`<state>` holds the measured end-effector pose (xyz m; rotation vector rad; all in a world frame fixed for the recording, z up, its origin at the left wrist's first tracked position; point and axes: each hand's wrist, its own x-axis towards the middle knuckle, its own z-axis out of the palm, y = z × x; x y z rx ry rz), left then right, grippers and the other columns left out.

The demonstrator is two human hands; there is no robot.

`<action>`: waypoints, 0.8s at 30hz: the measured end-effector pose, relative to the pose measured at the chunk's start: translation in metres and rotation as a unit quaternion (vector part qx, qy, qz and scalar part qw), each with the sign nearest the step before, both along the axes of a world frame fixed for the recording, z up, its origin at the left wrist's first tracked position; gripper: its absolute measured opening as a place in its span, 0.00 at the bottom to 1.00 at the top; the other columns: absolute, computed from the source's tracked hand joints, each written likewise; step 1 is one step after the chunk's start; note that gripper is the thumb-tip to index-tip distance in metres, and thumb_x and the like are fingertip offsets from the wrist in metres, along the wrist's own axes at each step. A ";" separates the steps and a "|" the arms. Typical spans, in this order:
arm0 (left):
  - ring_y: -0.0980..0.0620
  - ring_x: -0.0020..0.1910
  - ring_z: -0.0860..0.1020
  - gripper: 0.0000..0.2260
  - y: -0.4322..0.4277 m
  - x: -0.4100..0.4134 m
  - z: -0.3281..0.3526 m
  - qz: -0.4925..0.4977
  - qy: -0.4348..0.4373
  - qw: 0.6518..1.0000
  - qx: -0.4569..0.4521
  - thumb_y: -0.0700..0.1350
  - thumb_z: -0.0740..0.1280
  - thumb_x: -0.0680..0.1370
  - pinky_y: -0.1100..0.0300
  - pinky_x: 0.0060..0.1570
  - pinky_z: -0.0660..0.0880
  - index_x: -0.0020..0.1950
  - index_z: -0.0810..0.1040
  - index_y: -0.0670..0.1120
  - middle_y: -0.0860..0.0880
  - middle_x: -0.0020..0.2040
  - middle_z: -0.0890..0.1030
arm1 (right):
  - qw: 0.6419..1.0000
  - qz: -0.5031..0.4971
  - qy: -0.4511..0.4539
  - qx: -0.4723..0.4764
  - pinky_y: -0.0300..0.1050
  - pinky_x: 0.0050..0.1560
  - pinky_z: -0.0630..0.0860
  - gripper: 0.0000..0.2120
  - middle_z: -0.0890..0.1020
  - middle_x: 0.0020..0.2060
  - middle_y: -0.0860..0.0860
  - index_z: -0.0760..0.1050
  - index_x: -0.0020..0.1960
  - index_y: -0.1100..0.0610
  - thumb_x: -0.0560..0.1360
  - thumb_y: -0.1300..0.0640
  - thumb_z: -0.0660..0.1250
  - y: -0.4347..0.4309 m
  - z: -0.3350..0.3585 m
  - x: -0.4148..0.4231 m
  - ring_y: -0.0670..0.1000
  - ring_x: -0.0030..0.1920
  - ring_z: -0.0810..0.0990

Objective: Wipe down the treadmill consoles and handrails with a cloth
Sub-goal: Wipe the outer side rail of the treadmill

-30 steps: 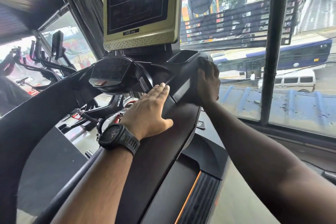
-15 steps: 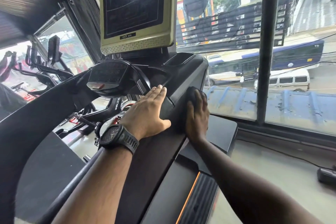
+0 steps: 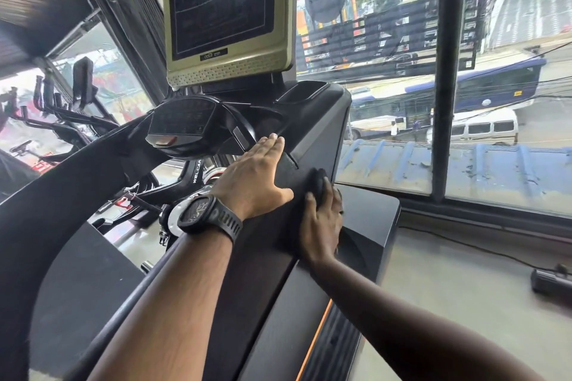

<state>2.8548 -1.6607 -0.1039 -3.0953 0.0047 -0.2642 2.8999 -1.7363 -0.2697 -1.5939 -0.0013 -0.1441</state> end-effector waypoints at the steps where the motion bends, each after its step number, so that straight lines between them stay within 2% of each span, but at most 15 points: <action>1: 0.57 0.81 0.47 0.44 0.000 0.000 0.000 0.000 -0.002 1.000 -0.001 0.54 0.69 0.74 0.56 0.79 0.48 0.83 0.47 0.47 0.51 0.83 0.48 | 0.999 0.001 -0.051 -0.005 0.50 0.76 0.54 0.26 0.60 0.80 0.45 0.60 0.80 0.43 0.83 0.44 0.52 0.000 0.000 -0.008 0.50 0.79 0.57; 4: 0.56 0.81 0.48 0.44 0.000 -0.001 0.000 -0.002 -0.003 1.000 -0.003 0.53 0.69 0.74 0.56 0.79 0.49 0.83 0.48 0.47 0.50 0.83 0.48 | 0.987 -0.029 -0.158 -0.013 0.47 0.76 0.57 0.26 0.65 0.78 0.47 0.65 0.78 0.45 0.81 0.43 0.53 -0.001 0.012 0.012 0.48 0.78 0.61; 7: 0.56 0.81 0.48 0.44 -0.001 -0.001 0.000 0.000 -0.003 1.000 -0.004 0.54 0.68 0.74 0.56 0.79 0.49 0.83 0.48 0.47 0.51 0.83 0.48 | 0.992 -0.042 -0.116 -0.004 0.51 0.76 0.59 0.25 0.66 0.77 0.48 0.65 0.78 0.46 0.82 0.46 0.53 -0.007 0.026 0.048 0.49 0.78 0.62; 10: 0.56 0.81 0.48 0.44 0.001 0.000 0.000 0.000 -0.002 1.000 -0.008 0.54 0.68 0.74 0.54 0.79 0.51 0.83 0.48 0.48 0.51 0.83 0.48 | 0.998 -0.024 -0.058 0.016 0.53 0.77 0.56 0.26 0.62 0.79 0.47 0.61 0.80 0.46 0.82 0.45 0.52 -0.004 0.028 0.036 0.49 0.79 0.59; 13: 0.56 0.81 0.48 0.44 0.002 0.001 -0.001 -0.002 -0.001 1.000 -0.013 0.53 0.68 0.73 0.53 0.79 0.51 0.83 0.48 0.47 0.50 0.83 0.49 | 0.988 -0.025 -0.154 0.014 0.49 0.77 0.57 0.26 0.63 0.79 0.44 0.63 0.78 0.42 0.80 0.43 0.53 0.004 0.031 0.004 0.47 0.78 0.60; 15: 0.56 0.81 0.48 0.44 0.002 0.000 -0.001 -0.005 -0.002 1.000 -0.012 0.53 0.68 0.73 0.53 0.79 0.51 0.83 0.48 0.47 0.50 0.83 0.49 | 0.978 -0.036 -0.207 -0.001 0.52 0.77 0.58 0.25 0.65 0.78 0.45 0.66 0.77 0.44 0.81 0.44 0.55 0.002 0.039 0.017 0.47 0.78 0.60; 17: 0.55 0.81 0.48 0.44 0.002 0.000 -0.001 -0.006 -0.004 1.000 -0.010 0.54 0.68 0.73 0.53 0.79 0.51 0.83 0.48 0.47 0.50 0.83 0.49 | 0.978 -0.052 -0.200 -0.003 0.57 0.75 0.60 0.24 0.66 0.77 0.46 0.67 0.77 0.45 0.81 0.47 0.55 -0.003 0.047 0.041 0.47 0.78 0.61; 20: 0.56 0.81 0.48 0.44 0.002 0.000 -0.001 -0.006 -0.004 1.000 -0.014 0.53 0.68 0.73 0.55 0.79 0.49 0.83 0.48 0.47 0.50 0.83 0.48 | 0.990 -0.053 -0.129 0.030 0.56 0.76 0.61 0.27 0.65 0.77 0.44 0.65 0.78 0.43 0.80 0.43 0.53 -0.001 0.052 0.041 0.47 0.78 0.61; 24: 0.57 0.81 0.47 0.44 0.001 -0.001 0.000 -0.009 -0.012 1.000 -0.008 0.54 0.69 0.74 0.59 0.77 0.44 0.83 0.48 0.48 0.52 0.83 0.48 | 0.969 -0.041 -0.244 -0.025 0.50 0.76 0.59 0.25 0.64 0.78 0.43 0.67 0.76 0.42 0.80 0.42 0.55 0.003 0.054 0.029 0.49 0.77 0.62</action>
